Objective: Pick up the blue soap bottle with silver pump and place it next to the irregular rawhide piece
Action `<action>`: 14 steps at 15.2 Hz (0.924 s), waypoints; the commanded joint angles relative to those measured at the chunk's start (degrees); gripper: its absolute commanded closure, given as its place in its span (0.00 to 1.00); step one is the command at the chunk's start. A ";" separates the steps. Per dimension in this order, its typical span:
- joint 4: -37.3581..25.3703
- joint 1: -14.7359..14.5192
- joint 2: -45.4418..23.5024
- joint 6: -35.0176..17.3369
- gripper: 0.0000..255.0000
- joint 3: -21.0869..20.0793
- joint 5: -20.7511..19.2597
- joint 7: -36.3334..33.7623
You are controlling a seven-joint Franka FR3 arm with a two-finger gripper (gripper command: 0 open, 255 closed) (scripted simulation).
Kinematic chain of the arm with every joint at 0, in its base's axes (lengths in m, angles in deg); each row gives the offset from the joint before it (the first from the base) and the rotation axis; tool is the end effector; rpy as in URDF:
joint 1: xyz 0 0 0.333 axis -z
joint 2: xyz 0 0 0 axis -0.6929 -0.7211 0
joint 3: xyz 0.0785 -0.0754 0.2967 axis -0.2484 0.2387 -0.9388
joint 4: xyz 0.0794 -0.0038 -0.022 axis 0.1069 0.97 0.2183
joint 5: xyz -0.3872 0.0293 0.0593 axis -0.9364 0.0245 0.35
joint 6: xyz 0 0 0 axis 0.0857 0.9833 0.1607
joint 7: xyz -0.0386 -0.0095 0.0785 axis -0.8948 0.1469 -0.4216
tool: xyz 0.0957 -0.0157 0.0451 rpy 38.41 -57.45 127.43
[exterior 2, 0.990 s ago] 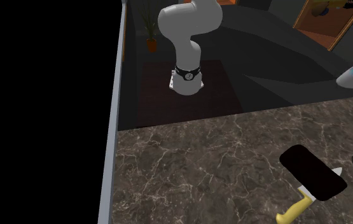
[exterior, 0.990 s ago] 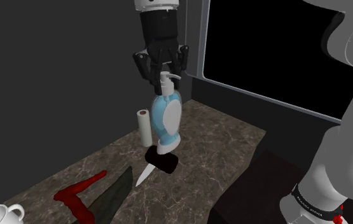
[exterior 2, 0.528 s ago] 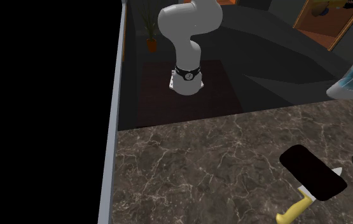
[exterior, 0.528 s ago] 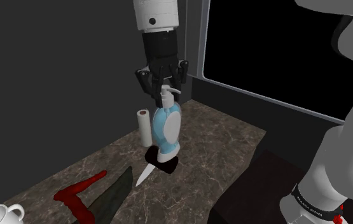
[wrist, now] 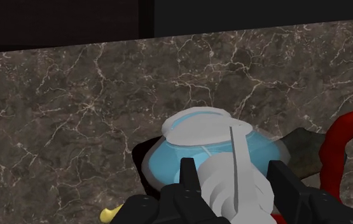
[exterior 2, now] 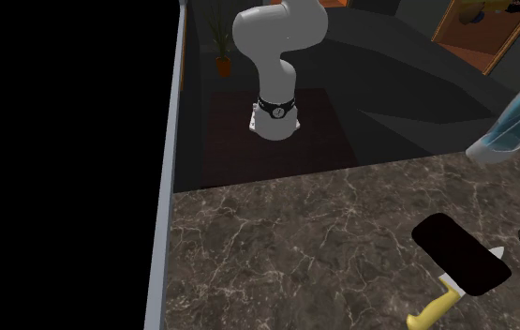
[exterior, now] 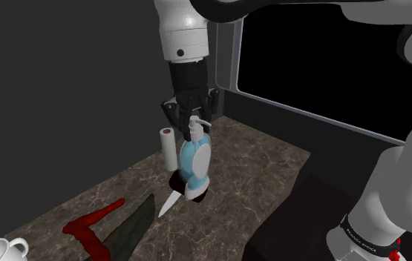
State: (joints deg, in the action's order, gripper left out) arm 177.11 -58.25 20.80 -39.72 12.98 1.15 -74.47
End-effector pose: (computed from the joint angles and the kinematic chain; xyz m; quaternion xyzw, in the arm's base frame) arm 0.4037 0.3619 0.6058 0.9978 -0.0157 -0.0644 0.0053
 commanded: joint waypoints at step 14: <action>12.91 0.05 1.10 -11.91 1.00 0.06 0.51 1.22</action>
State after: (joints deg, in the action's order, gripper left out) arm 189.25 -58.20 21.94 -50.77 13.03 1.67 -73.33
